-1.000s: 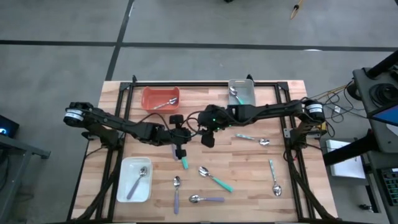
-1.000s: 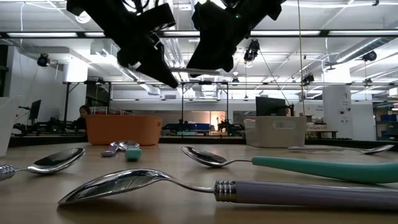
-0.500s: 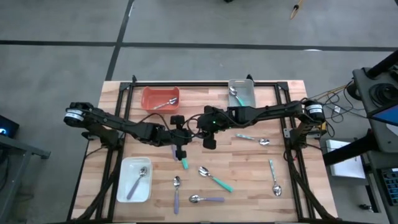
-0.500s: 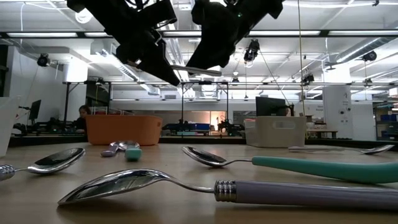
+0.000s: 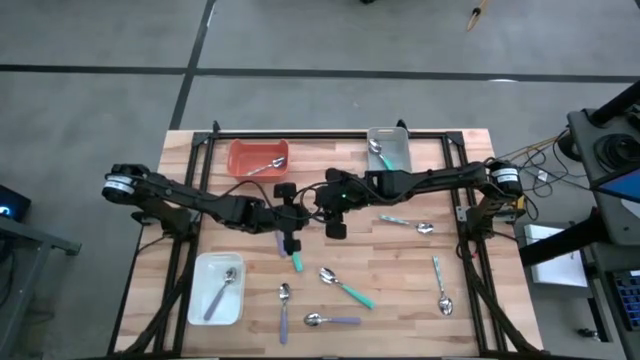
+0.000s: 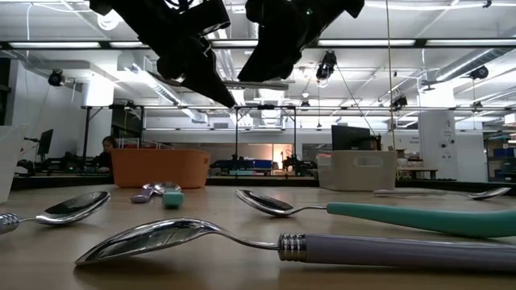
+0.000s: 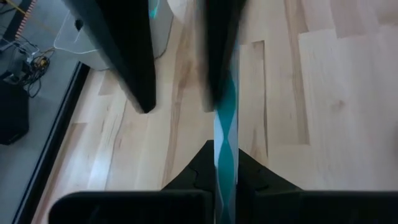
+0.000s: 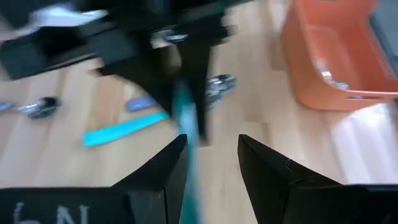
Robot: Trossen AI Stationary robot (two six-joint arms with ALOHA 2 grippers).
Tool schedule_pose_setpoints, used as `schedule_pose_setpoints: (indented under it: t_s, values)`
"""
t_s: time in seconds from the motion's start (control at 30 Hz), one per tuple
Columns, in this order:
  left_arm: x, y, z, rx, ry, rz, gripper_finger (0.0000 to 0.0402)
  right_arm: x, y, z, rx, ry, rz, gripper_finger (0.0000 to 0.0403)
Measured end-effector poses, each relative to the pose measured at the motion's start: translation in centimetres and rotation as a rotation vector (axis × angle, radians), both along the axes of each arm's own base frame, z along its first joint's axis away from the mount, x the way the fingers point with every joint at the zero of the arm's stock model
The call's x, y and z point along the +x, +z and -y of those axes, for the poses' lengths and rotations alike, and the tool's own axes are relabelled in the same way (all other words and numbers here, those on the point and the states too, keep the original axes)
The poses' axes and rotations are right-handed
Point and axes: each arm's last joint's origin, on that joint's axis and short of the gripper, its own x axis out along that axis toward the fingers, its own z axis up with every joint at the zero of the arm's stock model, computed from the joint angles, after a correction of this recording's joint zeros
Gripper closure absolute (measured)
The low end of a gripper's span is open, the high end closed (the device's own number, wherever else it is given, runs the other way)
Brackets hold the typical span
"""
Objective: Sort silverware by color (type)
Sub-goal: Put the bottom left blue patterned spoon into the orange bin
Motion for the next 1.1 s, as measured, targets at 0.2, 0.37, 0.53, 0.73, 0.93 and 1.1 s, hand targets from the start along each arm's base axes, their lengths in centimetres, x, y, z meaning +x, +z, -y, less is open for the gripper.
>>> schedule_pose_setpoints:
  t_s: [0.2, 0.37, 0.53, 0.73, 0.93, 1.1]
  values:
    - [0.0, 0.0, -0.1, -0.003, 0.0, -0.004, 0.0401, -0.1, -0.1, -0.2, 0.054, 0.02, -0.018, 0.0266]
    - [0.2, 0.3, -0.1, 0.0, -0.013, 0.011, 0.0401, -0.4, -0.7, -0.4, 0.049, 0.001, -0.051, 0.0263]
    - [0.5, 1.0, 0.0, 0.002, -0.03, 0.029, 0.0401, -0.4, -0.8, -0.3, 0.028, -0.006, -0.048, 0.0287]
    - [0.6, 1.3, 0.1, 0.013, -0.05, 0.03, 0.0401, -0.4, -0.9, -1.1, -0.054, 0.06, -0.047, 0.0378]
    - [0.7, 1.4, 0.1, 0.015, -0.051, 0.031, 0.0391, -0.4, -1.4, -1.0, -0.049, 0.06, -0.038, 0.0381]
    - [0.8, 1.7, 0.1, 0.024, -0.062, 0.038, 0.036, -0.5, -2.5, -1.0, -0.026, 0.041, -0.004, 0.0381]
